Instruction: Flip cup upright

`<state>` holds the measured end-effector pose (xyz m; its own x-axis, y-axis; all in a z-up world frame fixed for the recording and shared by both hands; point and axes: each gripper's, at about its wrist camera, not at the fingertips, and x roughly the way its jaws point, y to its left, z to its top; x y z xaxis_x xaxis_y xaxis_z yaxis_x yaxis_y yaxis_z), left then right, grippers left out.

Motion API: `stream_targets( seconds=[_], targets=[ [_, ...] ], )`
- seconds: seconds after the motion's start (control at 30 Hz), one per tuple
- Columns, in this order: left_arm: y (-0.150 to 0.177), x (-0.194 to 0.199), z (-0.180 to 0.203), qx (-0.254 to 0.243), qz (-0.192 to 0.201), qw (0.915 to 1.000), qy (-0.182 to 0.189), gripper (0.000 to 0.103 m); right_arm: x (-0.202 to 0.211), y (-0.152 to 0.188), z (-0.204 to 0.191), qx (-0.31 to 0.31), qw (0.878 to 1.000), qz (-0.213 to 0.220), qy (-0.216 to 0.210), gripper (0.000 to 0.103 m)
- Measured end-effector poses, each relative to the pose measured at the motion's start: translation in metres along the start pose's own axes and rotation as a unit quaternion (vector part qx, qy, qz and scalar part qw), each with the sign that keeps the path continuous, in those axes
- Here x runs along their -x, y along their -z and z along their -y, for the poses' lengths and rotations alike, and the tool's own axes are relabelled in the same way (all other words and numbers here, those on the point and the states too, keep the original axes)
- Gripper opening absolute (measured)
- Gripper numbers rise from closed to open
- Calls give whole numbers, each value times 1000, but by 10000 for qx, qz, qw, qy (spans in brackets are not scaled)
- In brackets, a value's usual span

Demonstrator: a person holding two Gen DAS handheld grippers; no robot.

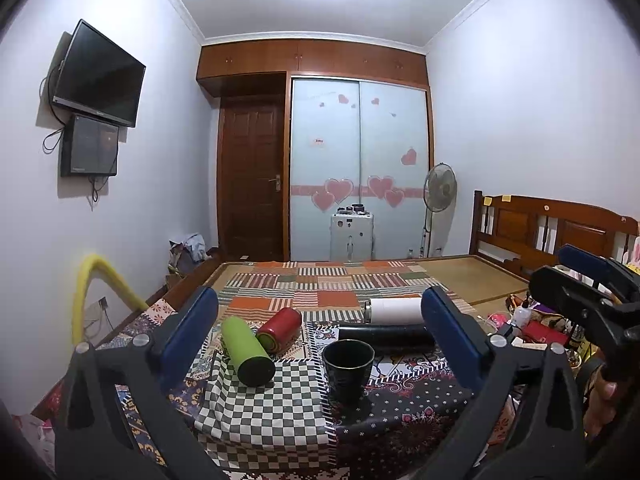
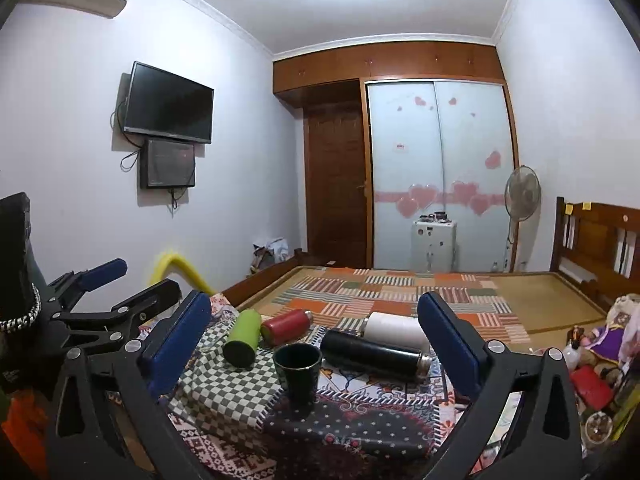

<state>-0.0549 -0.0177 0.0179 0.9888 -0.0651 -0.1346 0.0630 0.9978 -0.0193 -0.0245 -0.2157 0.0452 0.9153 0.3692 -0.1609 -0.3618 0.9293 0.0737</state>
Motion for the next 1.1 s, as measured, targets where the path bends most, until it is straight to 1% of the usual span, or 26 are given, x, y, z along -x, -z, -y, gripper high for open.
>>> stream_targets(
  seconds=[0.27, 0.47, 0.67, 1.1],
  targets=[
    [1, 6, -4, 71, 76, 9999, -26, 103, 3, 3, -2, -39, 10000, -8, 12, 103],
    [2, 5, -4, 91, 21, 10000, -3, 103, 4, 2, -3, -57, 10000, -1, 0, 103],
    [1, 5, -5, 115, 25, 9999, -39, 103, 5, 0, -5, 12, 10000, 43, 31, 103],
    [0, 4, -4, 109, 36, 9999, -62, 103, 6, -3, -2, -66, 9999, 47, 74, 103]
  ],
)
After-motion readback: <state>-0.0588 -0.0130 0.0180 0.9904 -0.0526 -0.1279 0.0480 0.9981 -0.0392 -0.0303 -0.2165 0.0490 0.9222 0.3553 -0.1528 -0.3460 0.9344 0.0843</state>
